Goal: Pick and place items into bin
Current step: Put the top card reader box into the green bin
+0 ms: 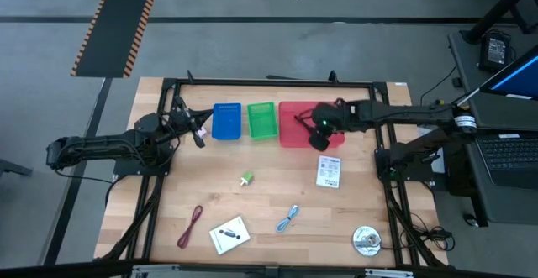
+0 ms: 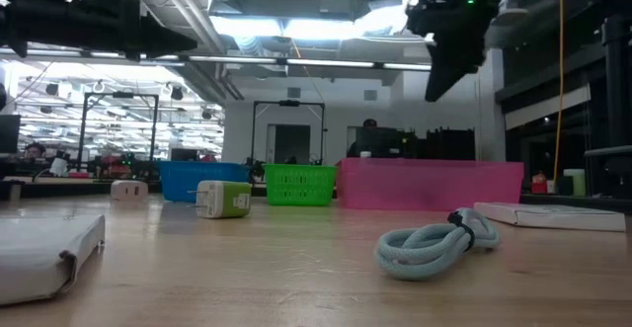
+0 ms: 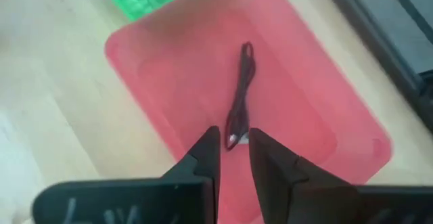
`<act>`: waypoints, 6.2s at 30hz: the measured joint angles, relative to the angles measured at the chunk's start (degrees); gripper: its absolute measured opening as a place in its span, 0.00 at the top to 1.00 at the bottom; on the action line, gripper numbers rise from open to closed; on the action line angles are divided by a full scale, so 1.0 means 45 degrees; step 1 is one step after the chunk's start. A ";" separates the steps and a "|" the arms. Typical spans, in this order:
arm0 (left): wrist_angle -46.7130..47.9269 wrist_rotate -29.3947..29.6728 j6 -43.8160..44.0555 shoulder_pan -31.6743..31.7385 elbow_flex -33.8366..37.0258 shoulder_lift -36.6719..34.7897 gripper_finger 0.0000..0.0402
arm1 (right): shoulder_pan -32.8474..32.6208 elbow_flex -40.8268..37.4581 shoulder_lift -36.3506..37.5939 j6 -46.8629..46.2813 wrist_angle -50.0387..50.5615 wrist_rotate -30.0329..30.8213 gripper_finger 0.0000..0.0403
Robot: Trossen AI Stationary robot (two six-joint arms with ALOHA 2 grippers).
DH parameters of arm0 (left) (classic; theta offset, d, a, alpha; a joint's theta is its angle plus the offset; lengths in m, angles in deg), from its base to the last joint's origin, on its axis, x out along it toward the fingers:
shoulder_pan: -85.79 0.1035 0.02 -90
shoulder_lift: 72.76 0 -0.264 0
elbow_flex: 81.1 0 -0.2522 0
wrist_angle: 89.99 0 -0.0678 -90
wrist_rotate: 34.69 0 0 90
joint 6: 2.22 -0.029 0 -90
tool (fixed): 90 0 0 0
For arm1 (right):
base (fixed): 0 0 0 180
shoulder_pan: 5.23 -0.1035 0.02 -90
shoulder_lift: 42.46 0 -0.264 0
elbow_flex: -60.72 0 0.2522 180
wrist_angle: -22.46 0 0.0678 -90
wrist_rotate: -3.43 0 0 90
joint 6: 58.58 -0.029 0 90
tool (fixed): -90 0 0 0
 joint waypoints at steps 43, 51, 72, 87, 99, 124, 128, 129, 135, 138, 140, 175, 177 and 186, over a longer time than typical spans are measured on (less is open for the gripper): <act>0.0545 -0.1342 -0.0272 -0.4173 -0.6758 1.2532 1.00 | -0.4294 -0.3286 0.2610 -0.6438 0.1192 -0.0002 1.00; -0.0813 -0.1367 -0.0716 -0.4173 -0.7986 1.5124 1.00 | -0.4304 -0.4819 0.2592 -0.8382 0.0995 -0.0258 1.00; -0.1484 -0.1821 -0.0610 -0.4177 -1.1130 1.9871 1.00 | -0.4304 -0.7015 0.2422 -1.0067 -0.1325 -0.0256 1.00; -0.2034 -0.1832 -0.0526 -0.4190 -1.1211 2.0032 1.00 | -0.4299 -0.7296 0.2280 -1.0293 -0.2072 -0.0256 1.00; -0.2138 -0.1832 -0.0536 -0.4356 -1.1207 2.0032 1.00 | -0.4304 -0.7296 0.1166 -1.0282 -0.2171 -0.0259 1.00; -0.2438 -0.2126 -0.5268 -0.5262 -1.1202 2.0027 1.00 | -0.4275 -0.7212 -0.0191 -1.0352 -0.3563 -0.0902 1.00; -0.2338 -0.2708 -0.6337 -0.5453 -1.1202 2.0027 1.00 | -0.4275 -0.7219 -0.0206 -1.0352 -0.3757 -0.1033 1.00; -0.2339 -0.2853 -0.6388 -0.5470 -1.1202 2.0027 1.00 | -0.4275 -0.7219 -0.0206 -1.0352 -0.3761 -0.1033 1.00; -0.2343 -0.3161 -0.5900 -0.5441 -1.1202 2.0022 0.98 | -0.4279 -0.7223 -0.0206 -1.0352 -0.3857 -0.1081 1.00; -0.2342 -0.3101 -0.5903 -0.5421 -1.1202 2.0022 0.93 | -0.4279 -0.7228 -0.0210 -1.0337 -0.4063 -0.1173 1.00; -0.2339 -0.3033 -0.5884 -0.5407 -1.1202 2.0022 0.88 | -0.4279 -0.7234 -0.0210 -1.0331 -0.4138 -0.1208 1.00; 0.1376 -0.1672 -0.7816 -0.5383 -1.5072 2.2837 0.58 | -0.4279 -0.7253 -0.0225 -1.0347 -0.4710 -0.1752 1.00; 0.1423 -0.1672 -0.8002 -0.5383 -1.5332 2.3015 0.58 | -0.4279 -0.7253 -0.0225 -1.0347 -0.4755 -0.1787 1.00; 0.1274 -0.1337 -0.8323 -0.5209 -1.5834 2.3631 0.58 | -0.4289 -0.7272 -0.0235 -1.0356 -0.5050 -0.1964 1.00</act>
